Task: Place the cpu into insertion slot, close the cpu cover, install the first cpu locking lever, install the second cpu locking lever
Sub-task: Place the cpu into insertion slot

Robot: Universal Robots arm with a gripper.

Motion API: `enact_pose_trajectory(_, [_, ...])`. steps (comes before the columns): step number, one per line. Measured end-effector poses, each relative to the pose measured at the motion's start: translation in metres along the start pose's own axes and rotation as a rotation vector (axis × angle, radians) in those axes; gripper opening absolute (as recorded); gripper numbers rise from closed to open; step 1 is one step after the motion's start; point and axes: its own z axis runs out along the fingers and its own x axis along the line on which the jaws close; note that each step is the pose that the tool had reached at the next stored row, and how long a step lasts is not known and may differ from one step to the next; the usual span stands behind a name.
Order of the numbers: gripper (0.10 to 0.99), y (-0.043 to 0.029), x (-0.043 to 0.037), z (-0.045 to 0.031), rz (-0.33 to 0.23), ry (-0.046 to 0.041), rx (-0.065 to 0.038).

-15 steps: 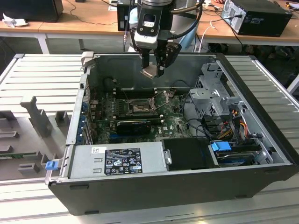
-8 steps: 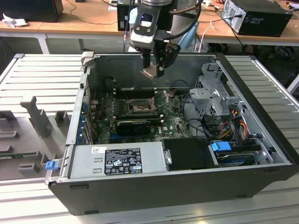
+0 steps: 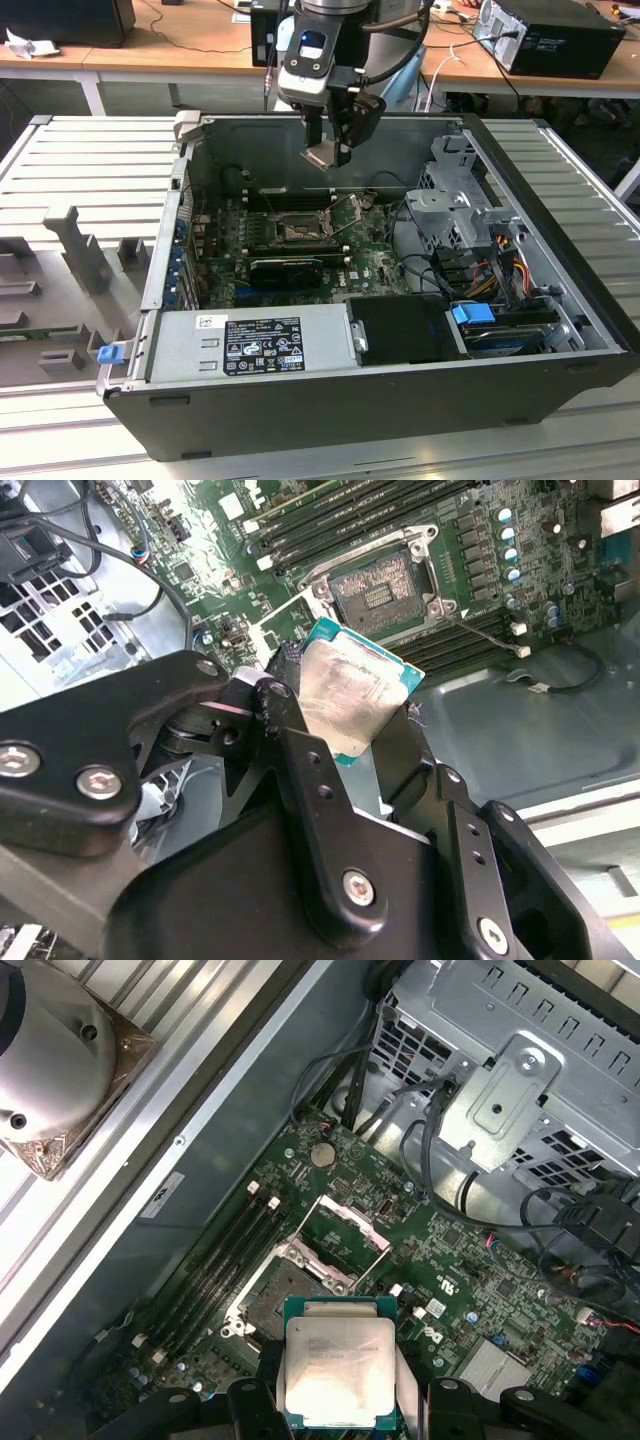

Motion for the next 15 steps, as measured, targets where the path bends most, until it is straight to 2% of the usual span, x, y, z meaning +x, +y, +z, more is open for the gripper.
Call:
enact_pose_trajectory(3, [0.529, -0.0001, 0.0, 0.0014, 0.006, -0.0009, 0.001])
enact_pose_trajectory(15, [0.529, -0.0002, 0.0, 0.0023, 0.154, -0.0157, -0.001])
